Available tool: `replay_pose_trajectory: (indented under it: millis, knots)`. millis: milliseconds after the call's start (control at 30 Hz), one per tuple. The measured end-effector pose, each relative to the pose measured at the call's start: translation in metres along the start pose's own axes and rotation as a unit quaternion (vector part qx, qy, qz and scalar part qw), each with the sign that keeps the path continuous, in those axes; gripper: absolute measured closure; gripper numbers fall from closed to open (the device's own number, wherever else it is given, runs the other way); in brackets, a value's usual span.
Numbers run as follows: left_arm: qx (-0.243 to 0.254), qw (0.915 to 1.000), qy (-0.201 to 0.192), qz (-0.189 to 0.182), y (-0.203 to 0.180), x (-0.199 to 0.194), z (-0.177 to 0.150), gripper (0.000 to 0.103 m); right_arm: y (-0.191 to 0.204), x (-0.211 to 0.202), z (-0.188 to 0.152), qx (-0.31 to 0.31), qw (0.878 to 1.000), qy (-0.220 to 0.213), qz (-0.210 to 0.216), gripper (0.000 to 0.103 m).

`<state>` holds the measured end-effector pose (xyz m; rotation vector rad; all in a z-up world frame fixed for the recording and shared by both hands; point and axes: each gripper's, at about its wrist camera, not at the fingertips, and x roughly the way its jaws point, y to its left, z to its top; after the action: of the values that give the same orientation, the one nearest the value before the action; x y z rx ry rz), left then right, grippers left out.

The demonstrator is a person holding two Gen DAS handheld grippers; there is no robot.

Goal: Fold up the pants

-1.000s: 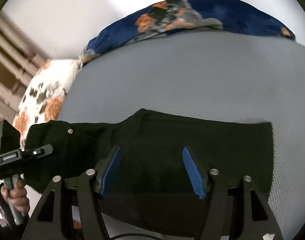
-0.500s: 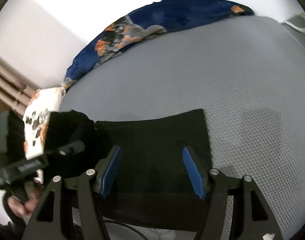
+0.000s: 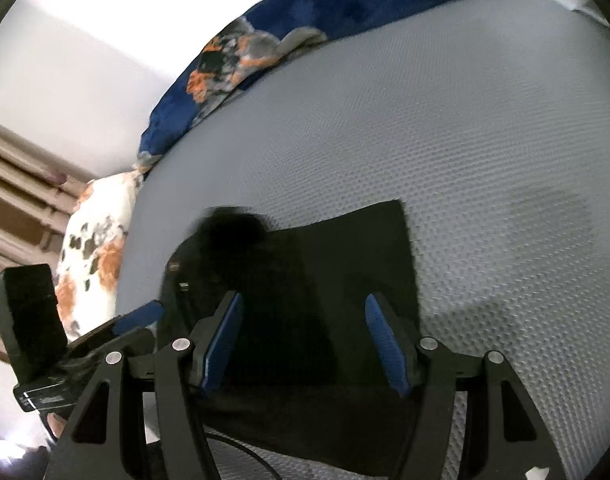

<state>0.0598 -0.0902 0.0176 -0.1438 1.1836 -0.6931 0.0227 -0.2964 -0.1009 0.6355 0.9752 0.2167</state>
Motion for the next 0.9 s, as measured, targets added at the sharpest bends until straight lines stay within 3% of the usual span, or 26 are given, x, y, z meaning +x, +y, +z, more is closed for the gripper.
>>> replay_pose_trajectory:
  millis: [167,333,433,533,700,733,767,800,900]
  knots:
    - [-0.038,0.9973,-0.024,0.058,0.04,-0.02,-0.008,0.026,0.002,0.018,0.002,-0.013,0.997,0.045,0.054,0.04]
    - [-0.093,0.9888,-0.019,0.115,0.088,-0.025,-0.023,0.026,0.004,0.037,0.005,-0.032,0.994,0.08,0.066,0.04]
    - [-0.121,0.9848,-0.011,0.123,0.105,-0.023,-0.035,0.026,-0.002,0.055,0.01,-0.036,0.994,0.082,0.063,0.04]
    - [-0.155,0.9805,-0.007,0.121,0.116,-0.022,-0.046,0.026,-0.008,0.068,0.016,-0.031,0.993,0.066,0.097,0.04]
    - [-0.172,0.9775,-0.007,0.122,0.121,-0.024,-0.055,0.026,0.011,0.082,0.028,-0.05,0.99,0.07,0.113,0.044]
    - [-0.173,0.9773,-0.007,0.122,0.121,-0.024,-0.056,0.026,0.014,0.085,0.03,-0.054,0.989,0.072,0.113,0.052]
    - [-0.174,0.977,-0.006,0.123,0.121,-0.024,-0.057,0.026,0.017,0.088,0.03,-0.055,0.989,0.078,0.115,0.071]
    - [-0.175,0.9768,-0.006,0.123,0.121,-0.024,-0.056,0.026,0.019,0.089,0.029,-0.055,0.989,0.08,0.115,0.081]
    - [-0.173,0.9766,-0.006,0.128,0.119,-0.021,-0.052,0.026,0.03,0.075,0.022,-0.079,0.99,0.053,0.103,0.091]
